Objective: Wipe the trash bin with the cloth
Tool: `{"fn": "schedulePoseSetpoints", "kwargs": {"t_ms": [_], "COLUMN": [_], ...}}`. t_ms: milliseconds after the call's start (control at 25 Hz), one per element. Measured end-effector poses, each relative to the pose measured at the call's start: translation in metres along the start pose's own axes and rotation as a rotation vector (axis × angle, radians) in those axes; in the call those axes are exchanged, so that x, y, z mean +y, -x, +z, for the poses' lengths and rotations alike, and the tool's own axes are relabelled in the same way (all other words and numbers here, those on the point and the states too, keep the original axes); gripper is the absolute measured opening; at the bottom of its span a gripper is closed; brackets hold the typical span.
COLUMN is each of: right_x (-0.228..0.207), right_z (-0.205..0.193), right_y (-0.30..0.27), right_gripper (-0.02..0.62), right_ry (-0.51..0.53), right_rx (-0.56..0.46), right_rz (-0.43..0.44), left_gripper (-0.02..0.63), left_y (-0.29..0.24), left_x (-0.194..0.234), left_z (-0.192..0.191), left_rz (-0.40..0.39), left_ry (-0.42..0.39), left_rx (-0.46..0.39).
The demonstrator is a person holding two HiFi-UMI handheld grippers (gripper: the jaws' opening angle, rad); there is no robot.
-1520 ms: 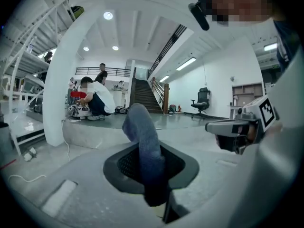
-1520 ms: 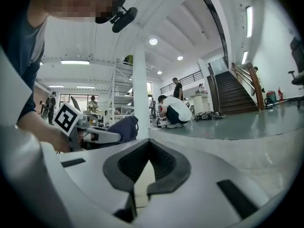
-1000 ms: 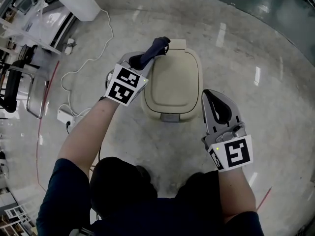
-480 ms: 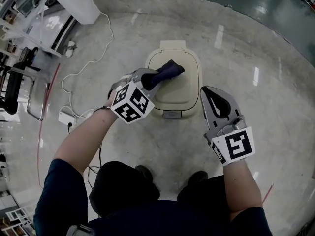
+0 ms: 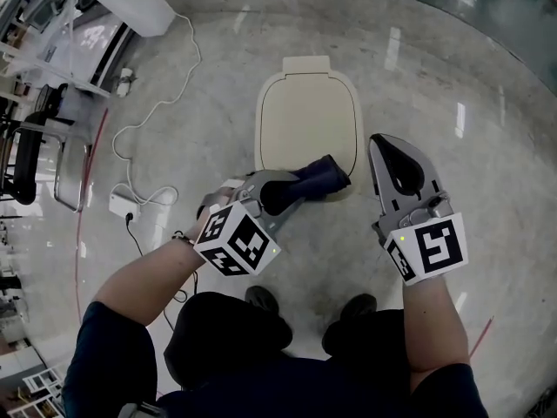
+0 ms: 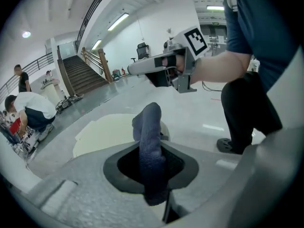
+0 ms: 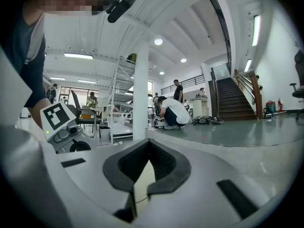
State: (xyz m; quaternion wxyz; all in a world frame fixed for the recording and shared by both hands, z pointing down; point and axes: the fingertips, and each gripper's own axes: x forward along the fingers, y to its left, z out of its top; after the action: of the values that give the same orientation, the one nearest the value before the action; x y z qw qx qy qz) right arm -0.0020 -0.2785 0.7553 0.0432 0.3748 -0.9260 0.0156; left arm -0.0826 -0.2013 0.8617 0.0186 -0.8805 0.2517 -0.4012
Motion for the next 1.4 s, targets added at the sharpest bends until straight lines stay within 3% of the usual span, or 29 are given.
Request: {"fn": "schedulePoseSetpoints", "kwargs": {"t_ms": [200,400,600,760,920,1160,1400], "right_x": [-0.024,-0.031,-0.041,-0.043,-0.046,-0.054,-0.056], "right_z": [0.003,0.005,0.005,0.006,0.005,0.001,0.005], "right_y": [0.006,0.011,0.018,0.021,0.026,0.027,0.024], "right_gripper": [0.009,0.009,0.009,0.009,0.009,0.009,0.009], "right_ry": [-0.061,-0.048,-0.042,-0.019,-0.003,-0.023,-0.046], "right_rx": [-0.050,-0.055,-0.067,-0.071,-0.069,-0.066,-0.059], "right_rz": [-0.071,-0.083,-0.106,-0.106,-0.109,-0.126,-0.133], "left_gripper": [0.066,0.066,0.066,0.066,0.066,0.066,0.066], "left_y": [-0.005,-0.017,-0.053,-0.079,-0.081,-0.069,-0.055], "left_x": [0.036,0.094,0.142,0.158,0.133,0.052,-0.008], "left_z": [0.027,0.051,0.049,0.037,0.041,0.052,0.052], "left_rz": [0.070,0.170,0.240,0.235,0.174,0.022,-0.093], "left_ry": [-0.007,-0.030,-0.061,-0.088,-0.123,-0.170,-0.134], "left_rx": [-0.040,-0.047,0.010,0.075,0.079,0.044,0.027]}}
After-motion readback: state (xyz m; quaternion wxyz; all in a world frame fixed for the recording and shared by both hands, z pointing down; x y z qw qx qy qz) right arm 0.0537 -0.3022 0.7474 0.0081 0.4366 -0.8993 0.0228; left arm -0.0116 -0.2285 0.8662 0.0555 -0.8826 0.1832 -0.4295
